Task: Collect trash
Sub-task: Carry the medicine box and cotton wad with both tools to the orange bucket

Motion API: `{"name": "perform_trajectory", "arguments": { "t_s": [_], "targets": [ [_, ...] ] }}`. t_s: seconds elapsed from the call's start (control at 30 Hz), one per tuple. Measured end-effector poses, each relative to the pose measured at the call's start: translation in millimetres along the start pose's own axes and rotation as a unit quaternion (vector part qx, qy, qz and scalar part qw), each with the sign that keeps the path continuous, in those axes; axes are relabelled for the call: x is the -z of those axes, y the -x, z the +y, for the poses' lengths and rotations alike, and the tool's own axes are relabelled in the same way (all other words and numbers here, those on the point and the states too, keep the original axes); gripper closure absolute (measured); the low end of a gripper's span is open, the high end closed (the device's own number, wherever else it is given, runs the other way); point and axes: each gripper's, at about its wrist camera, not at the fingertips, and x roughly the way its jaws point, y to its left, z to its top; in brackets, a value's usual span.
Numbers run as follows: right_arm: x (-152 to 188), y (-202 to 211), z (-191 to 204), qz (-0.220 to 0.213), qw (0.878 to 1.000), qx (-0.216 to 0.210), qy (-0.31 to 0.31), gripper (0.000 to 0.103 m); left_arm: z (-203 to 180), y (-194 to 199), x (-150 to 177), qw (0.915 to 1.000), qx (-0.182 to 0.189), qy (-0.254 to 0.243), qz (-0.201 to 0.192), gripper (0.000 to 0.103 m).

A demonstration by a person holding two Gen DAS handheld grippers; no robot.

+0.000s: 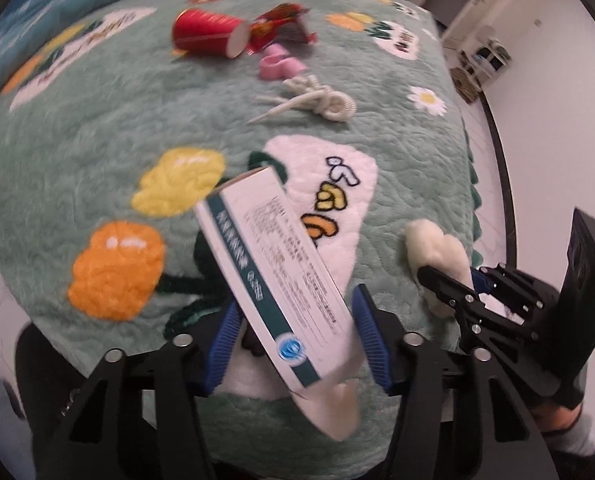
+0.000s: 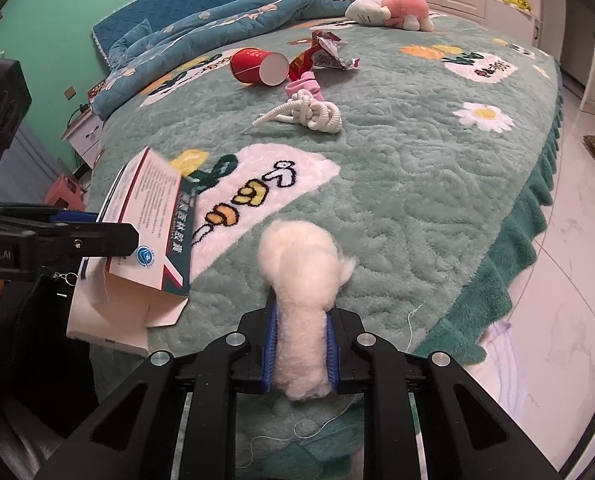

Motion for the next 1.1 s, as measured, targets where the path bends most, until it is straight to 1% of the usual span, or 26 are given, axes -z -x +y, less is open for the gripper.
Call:
{"name": "perform_trajectory", "arguments": {
  "t_s": [0.07, 0.27, 0.43, 0.7, 0.97, 1.03, 1.1],
  "targets": [
    [0.2, 1.2, 1.2, -0.002, 1.000, 0.000, -0.001, 0.085, -7.7, 1.1, -1.8, 0.9995, -0.008, -0.030, -0.009, 0.051],
    [0.1, 10.9, 1.7, -0.018, 1.000, -0.005, -0.013, 0.087, -21.4, 4.3, -5.0, 0.9972, -0.015, -0.069, -0.023, 0.053],
    [-2.2, 25.4, 0.8, -0.036, 0.999, -0.004, -0.020, 0.088, -28.5, 14.5, -4.7, 0.9955, -0.018, -0.087, -0.034, 0.054],
    [-2.4, 64.6, 2.2, -0.077, 0.996, 0.002, -0.033, 0.088, -46.8, 36.9, -2.0, 0.9898, -0.022, -0.127, -0.062, 0.054],
    [13.4, 115.1, -10.1, -0.126, 0.989, 0.019, -0.071, 0.088, -84.0, 53.3, -0.1, 0.9793, -0.009, -0.183, -0.086, 0.054],
    [21.3, 129.5, -16.1, -0.138, 0.986, 0.031, -0.083, 0.088, -96.7, 55.4, -0.2, 0.9758, -0.001, -0.200, -0.089, 0.054],
    [30.3, 143.2, -24.8, -0.148, 0.983, 0.043, -0.098, 0.088, -113.4, 56.9, -0.4, 0.9706, 0.005, -0.222, -0.092, 0.054]
  ]
}}
